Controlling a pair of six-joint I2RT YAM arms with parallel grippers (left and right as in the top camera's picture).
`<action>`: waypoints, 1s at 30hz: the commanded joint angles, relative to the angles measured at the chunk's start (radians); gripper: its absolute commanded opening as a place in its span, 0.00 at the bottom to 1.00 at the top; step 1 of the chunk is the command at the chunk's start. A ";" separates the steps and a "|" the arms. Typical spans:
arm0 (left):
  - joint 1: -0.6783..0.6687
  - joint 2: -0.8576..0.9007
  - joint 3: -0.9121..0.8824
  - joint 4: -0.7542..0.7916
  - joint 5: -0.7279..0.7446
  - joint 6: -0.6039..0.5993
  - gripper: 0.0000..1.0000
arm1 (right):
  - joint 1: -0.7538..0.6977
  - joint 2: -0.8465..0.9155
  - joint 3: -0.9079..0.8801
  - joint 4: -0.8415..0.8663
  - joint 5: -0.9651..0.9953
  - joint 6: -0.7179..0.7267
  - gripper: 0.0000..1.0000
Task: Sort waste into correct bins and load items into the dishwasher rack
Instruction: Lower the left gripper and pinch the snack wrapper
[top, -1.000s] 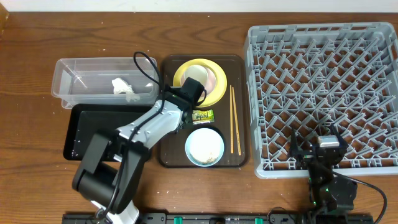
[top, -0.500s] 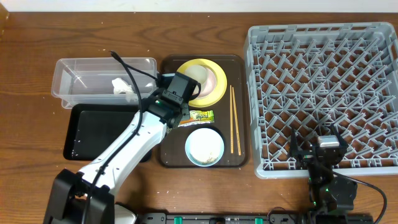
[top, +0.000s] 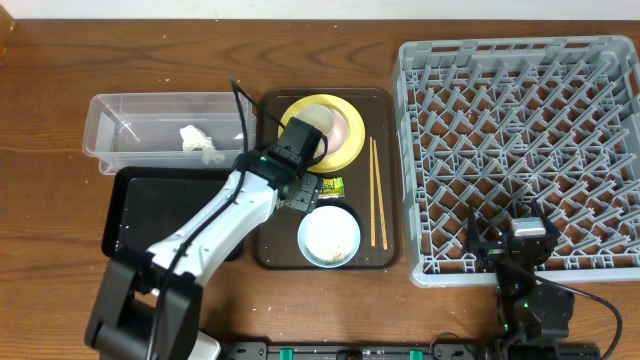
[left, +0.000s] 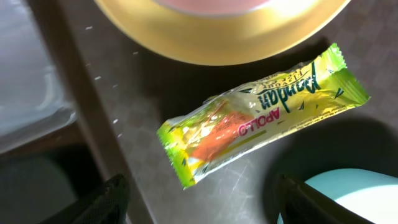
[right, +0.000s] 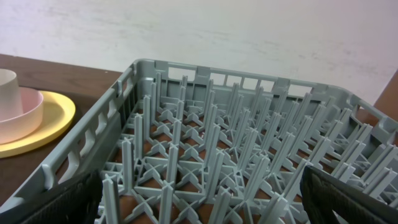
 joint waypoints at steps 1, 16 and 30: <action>0.001 0.050 -0.005 0.011 0.021 0.063 0.77 | -0.001 -0.005 -0.002 -0.004 -0.002 -0.004 0.99; 0.002 0.165 -0.006 0.043 0.021 0.063 0.83 | -0.001 -0.005 -0.002 -0.004 -0.002 -0.004 0.99; 0.002 0.202 -0.008 0.073 0.022 0.062 0.78 | -0.001 -0.005 -0.002 -0.004 -0.002 -0.004 0.98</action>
